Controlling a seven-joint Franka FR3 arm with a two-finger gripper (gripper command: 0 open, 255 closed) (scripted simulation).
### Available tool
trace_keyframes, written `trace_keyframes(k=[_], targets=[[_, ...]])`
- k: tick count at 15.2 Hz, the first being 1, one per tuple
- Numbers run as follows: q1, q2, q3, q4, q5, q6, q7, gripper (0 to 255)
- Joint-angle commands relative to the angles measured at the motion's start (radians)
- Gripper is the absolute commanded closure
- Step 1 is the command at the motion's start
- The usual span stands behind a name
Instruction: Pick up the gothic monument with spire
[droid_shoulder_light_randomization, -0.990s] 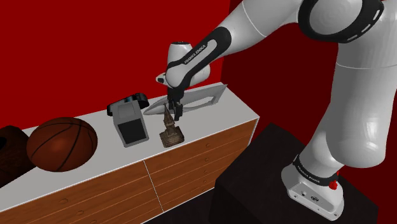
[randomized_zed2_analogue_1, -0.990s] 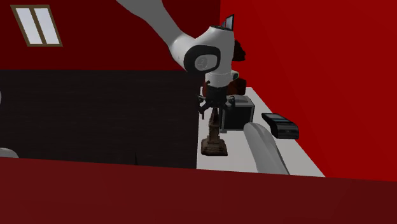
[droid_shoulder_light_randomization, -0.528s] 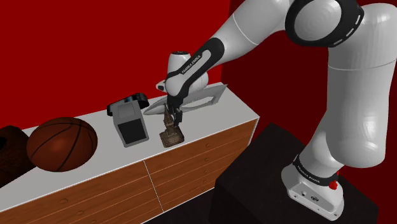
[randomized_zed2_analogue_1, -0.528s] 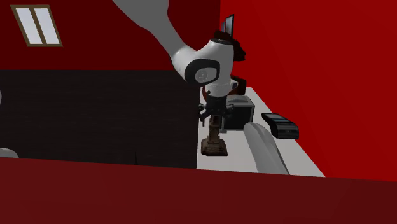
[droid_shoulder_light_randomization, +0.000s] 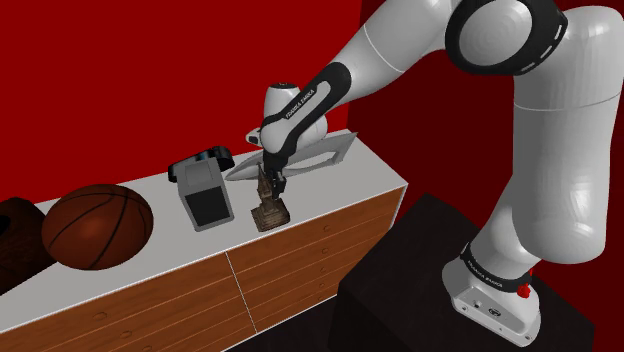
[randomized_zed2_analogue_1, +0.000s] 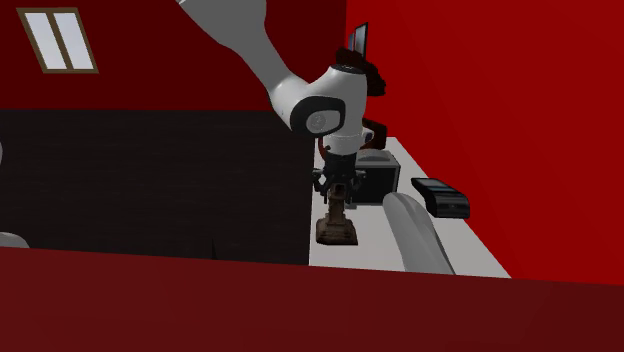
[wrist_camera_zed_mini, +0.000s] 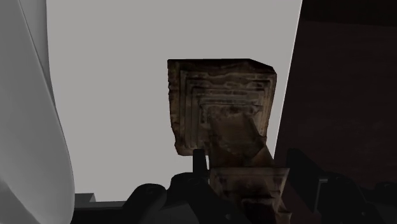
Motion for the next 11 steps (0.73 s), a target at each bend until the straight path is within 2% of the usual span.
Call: trace_keyframes(k=[1, 4, 11], targets=[[0.0, 0.001, 0.0, 0.0, 0.0, 0.0, 0.0, 255], [0.001, 0.002, 0.0, 0.001, 0.0, 0.0, 0.0, 255], [0.003, -0.067, -0.006, 0.006, -0.012, -0.073, 0.018, 255]])
